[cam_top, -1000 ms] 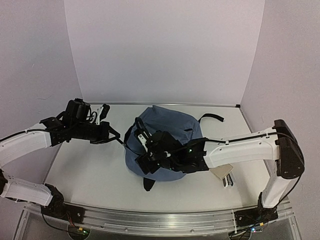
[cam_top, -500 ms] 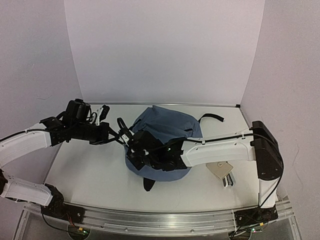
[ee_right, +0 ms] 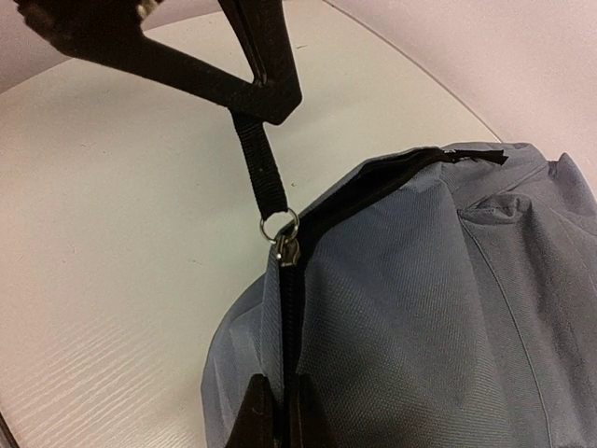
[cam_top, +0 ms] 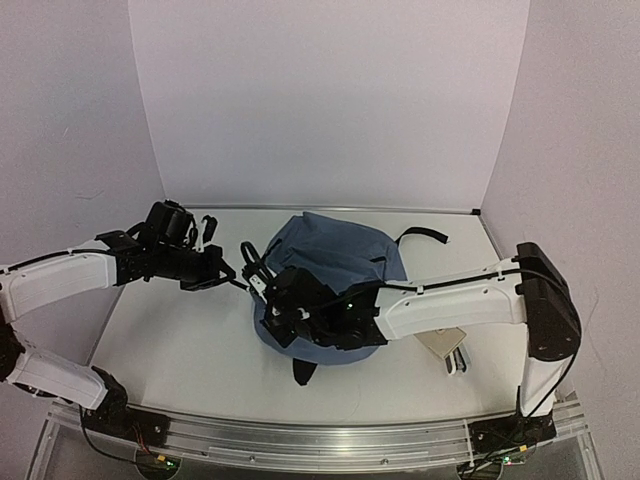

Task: Pack the student bag
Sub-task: Zip the student bag at the center of the board.

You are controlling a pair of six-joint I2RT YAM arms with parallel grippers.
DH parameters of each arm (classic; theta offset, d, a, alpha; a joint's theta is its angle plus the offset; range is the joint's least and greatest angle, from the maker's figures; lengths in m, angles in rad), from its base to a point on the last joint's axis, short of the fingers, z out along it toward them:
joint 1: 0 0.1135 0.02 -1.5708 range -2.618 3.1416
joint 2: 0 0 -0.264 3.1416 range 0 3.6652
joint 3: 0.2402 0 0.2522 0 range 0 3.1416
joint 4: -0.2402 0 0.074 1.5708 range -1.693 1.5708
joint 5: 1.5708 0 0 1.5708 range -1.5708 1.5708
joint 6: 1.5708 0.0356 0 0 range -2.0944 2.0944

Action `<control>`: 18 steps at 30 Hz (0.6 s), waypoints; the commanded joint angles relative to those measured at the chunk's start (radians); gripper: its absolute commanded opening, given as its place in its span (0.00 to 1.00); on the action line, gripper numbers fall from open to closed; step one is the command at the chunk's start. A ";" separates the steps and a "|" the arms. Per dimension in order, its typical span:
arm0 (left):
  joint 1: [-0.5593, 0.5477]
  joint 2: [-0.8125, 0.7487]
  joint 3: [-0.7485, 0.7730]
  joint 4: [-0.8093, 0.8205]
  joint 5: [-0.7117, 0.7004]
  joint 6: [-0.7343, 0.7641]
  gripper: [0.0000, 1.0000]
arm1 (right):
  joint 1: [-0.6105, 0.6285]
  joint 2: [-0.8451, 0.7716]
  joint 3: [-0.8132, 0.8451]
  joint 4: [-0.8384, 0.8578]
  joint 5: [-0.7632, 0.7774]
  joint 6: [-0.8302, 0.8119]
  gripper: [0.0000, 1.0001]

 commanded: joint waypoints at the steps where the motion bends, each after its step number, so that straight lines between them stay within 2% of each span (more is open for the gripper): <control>1: 0.074 0.012 0.058 0.081 -0.073 -0.015 0.00 | 0.035 -0.090 -0.045 -0.019 0.003 0.054 0.00; 8: 0.145 0.083 0.068 0.184 0.034 -0.008 0.00 | 0.082 -0.131 -0.088 -0.019 -0.030 0.109 0.00; 18: 0.209 0.214 0.127 0.272 0.069 0.048 0.00 | 0.150 -0.153 -0.103 -0.018 -0.077 0.189 0.00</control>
